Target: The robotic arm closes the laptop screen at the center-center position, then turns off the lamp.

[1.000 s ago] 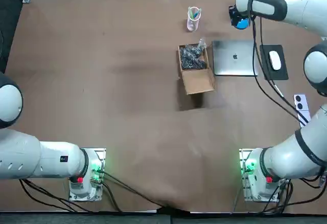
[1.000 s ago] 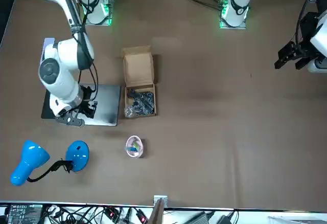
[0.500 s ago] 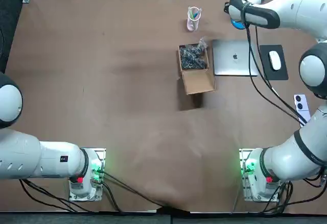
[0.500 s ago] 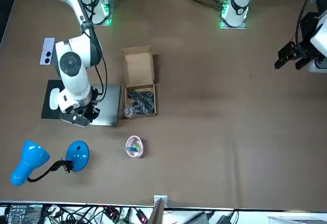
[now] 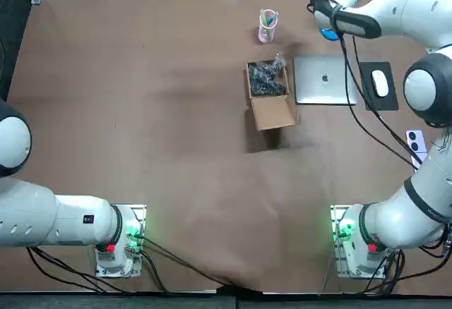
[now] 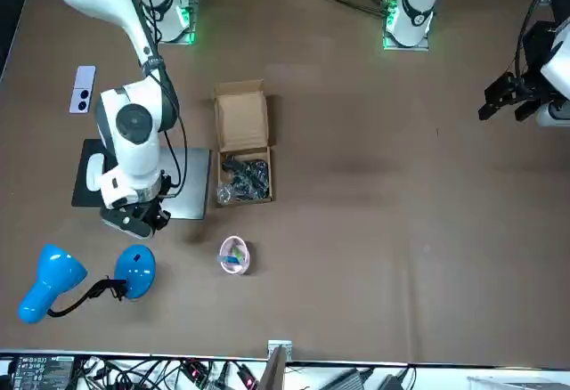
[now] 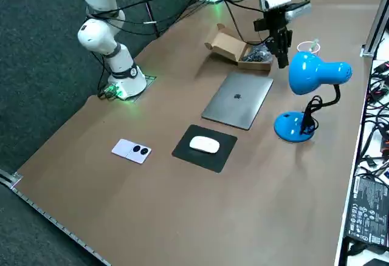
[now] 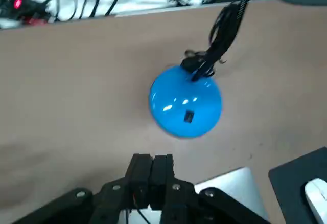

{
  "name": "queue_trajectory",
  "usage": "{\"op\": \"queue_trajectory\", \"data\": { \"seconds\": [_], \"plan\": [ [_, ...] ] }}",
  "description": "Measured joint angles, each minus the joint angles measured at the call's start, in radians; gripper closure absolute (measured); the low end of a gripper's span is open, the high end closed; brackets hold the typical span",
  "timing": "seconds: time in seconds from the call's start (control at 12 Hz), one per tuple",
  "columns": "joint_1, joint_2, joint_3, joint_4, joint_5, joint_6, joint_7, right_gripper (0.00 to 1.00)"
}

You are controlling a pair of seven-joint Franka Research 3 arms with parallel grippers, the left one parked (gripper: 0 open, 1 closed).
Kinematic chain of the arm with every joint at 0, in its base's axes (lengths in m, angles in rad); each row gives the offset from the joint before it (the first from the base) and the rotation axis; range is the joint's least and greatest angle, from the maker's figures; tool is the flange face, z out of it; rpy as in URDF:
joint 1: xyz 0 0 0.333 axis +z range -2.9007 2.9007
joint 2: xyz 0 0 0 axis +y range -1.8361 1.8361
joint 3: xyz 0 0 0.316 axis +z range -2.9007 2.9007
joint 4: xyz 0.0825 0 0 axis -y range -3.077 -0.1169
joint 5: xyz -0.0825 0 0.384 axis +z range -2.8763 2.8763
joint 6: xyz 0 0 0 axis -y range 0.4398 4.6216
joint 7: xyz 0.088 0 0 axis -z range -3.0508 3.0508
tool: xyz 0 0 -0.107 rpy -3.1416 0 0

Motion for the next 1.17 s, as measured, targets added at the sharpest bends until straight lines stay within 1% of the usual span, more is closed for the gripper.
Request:
{"op": "queue_trajectory", "data": {
  "seconds": [0.17,0.42,0.83,1.17],
  "plan": [
    [0.001,0.020,0.000,0.002,-0.112,0.005,0.128,0.98],
    [0.000,0.056,0.000,0.002,-0.211,0.006,0.241,0.98],
    [-0.024,0.126,-0.008,0.003,-0.325,0.085,0.362,0.98],
    [-0.062,0.163,-0.010,0.003,-0.358,0.150,0.388,0.98]
  ]
}}
